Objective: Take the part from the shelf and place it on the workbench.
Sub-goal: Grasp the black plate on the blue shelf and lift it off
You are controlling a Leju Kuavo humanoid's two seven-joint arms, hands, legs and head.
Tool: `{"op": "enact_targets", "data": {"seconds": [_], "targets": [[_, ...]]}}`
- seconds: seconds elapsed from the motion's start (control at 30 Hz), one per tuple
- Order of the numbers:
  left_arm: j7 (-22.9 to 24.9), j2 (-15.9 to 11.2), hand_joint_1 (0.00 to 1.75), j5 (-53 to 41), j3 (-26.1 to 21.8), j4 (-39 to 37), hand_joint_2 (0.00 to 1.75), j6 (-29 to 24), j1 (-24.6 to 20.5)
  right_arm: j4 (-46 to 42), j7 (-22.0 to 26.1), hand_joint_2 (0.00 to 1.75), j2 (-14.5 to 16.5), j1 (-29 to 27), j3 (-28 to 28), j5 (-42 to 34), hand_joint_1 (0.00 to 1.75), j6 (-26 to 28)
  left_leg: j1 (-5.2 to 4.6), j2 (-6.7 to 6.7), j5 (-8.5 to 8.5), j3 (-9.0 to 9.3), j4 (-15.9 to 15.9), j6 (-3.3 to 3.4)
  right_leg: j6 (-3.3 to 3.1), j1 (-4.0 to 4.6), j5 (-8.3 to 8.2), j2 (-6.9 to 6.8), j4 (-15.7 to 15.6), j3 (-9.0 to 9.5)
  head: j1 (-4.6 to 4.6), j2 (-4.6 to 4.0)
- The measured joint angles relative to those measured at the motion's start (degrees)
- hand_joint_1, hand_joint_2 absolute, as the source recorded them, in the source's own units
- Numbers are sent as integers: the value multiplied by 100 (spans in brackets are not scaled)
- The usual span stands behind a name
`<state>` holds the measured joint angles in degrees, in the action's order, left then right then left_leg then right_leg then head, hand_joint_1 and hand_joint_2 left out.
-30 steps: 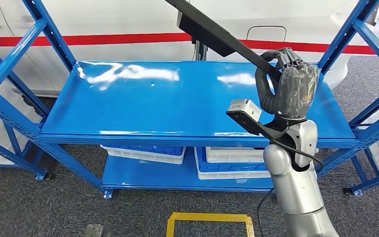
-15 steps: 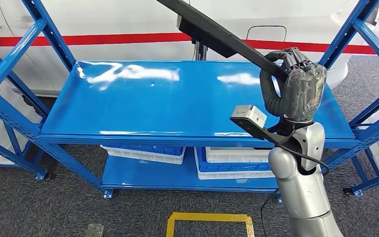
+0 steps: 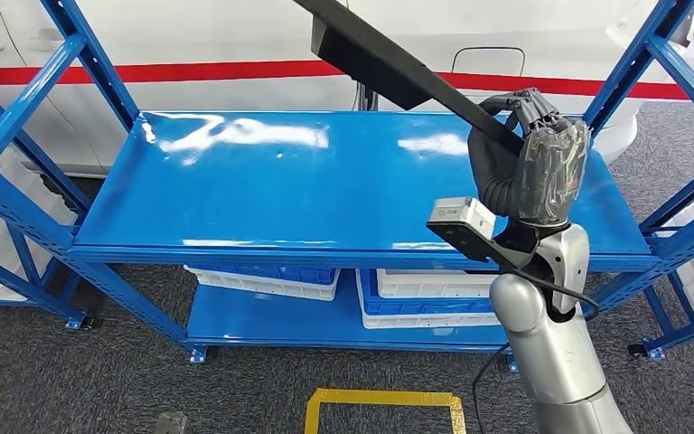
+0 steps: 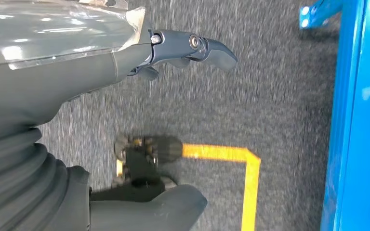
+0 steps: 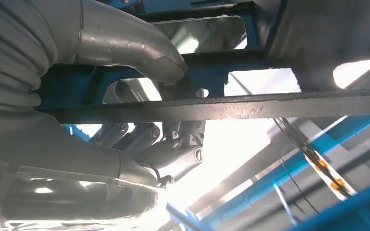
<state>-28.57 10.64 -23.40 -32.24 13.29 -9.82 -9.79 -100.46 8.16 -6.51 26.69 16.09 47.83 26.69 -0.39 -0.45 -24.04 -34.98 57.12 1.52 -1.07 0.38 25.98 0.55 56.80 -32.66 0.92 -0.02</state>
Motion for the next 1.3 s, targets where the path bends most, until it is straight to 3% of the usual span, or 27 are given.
{"op": "enact_targets", "data": {"seconds": [0.17,0.33,0.5,0.6,0.67,0.73,0.77,0.8,0.83,0.87,0.93,0.97,1.03,1.1,1.13,1.2,1.27,1.3], "targets": [[407,-2,0,15,-90,-2,175,104,9,136,63,175,3,137,90,-638,175,-227,-5,0,-6,-2,3,8,3,-10,-2,0,0,0,1,0],[450,-9,0,16,-115,-2,175,164,29,361,72,175,23,334,210,-742,175,-330,-12,-2,-19,-8,17,31,16,-23,3,-2,0,3,1,0],[371,-40,0,92,-165,-1,175,282,65,590,69,175,105,538,309,-862,175,-418,-21,-3,-44,-18,59,98,66,-37,7,-2,-6,14,2,0],[348,-42,0,119,-209,-2,175,330,78,677,68,175,139,660,339,-901,175,-420,11,10,36,58,-65,186,115,-19,55,-7,37,0,1,0],[345,-41,0,125,-222,-2,175,348,79,734,67,175,142,725,351,-921,175,-420,49,26,94,123,-172,236,112,-27,288,-14,458,-187,-21,0],[346,-44,0,141,-240,-3,175,371,84,810,67,175,139,761,364,-948,175,-420,50,28,105,121,-183,247,121,-73,593,-14,1225,-531,-40,0],[350,-45,0,153,-250,-3,175,385,89,851,67,175,135,764,368,-964,175,-419,54,27,107,113,-179,243,154,-101,673,-15,1506,-656,-41,0],[355,-45,0,164,-258,-4,175,397,96,887,67,175,130,763,372,-977,175,-419,62,24,109,105,-171,236,213,-131,659,-16,1575,-677,-42,0],[359,-46,0,170,-264,-4,175,410,101,918,68,175,125,764,374,-988,175,-418,75,19,109,97,-156,225,284,-162,565,-20,1431,-596,-42,0],[363,-46,0,174,-270,-4,175,420,105,944,68,175,119,771,374,-995,175,-417,93,13,102,84,-126,201,366,-200,399,-31,1049,-392,-44,0],[368,-60,0,181,-283,-4,175,429,104,981,79,175,115,789,376,-1008,175,-413,109,2,82,31,-48,119,440,-228,160,-24,346,-7,-47,0],[372,-67,0,189,-289,-4,175,430,103,1001,92,175,114,804,378,-1021,175,-408,104,-6,79,-2,1,72,436,-220,99,-12,132,96,-52,0],[383,-75,0,215,-299,-4,175,434,104,1045,120,175,116,826,383,-1058,175,-396,92,-26,101,-55,48,5,380,-181,80,25,136,64,-43,0],[389,-89,0,232,-321,-4,175,434,114,1099,144,175,126,850,385,-1086,175,-383,122,-34,44,-120,125,-41,297,-230,52,16,133,13,-28,1],[390,-96,0,234,-337,-4,175,434,118,1123,158,175,138,860,386,-1095,175,-375,140,-24,-89,-186,263,-66,240,-248,20,8,127,-15,-23,1],[391,-103,0,235,-361,-4,175,433,120,1165,186,175,165,875,390,-1107,175,-355,158,-3,-550,-439,891,-118,130,-246,-46,-10,124,-92,-9,0],[393,-106,0,236,-372,-4,175,431,122,1204,207,175,180,874,394,-1116,175,-330,160,4,-929,-687,1623,-152,79,-218,-103,-30,127,-178,-5,0],[394,-108,0,237,-379,-4,175,429,124,1226,216,175,185,872,396,-1121,175,-318,160,6,-976,-695,1771,-152,72,-207,-132,-37,128,-219,-6,0]]}}
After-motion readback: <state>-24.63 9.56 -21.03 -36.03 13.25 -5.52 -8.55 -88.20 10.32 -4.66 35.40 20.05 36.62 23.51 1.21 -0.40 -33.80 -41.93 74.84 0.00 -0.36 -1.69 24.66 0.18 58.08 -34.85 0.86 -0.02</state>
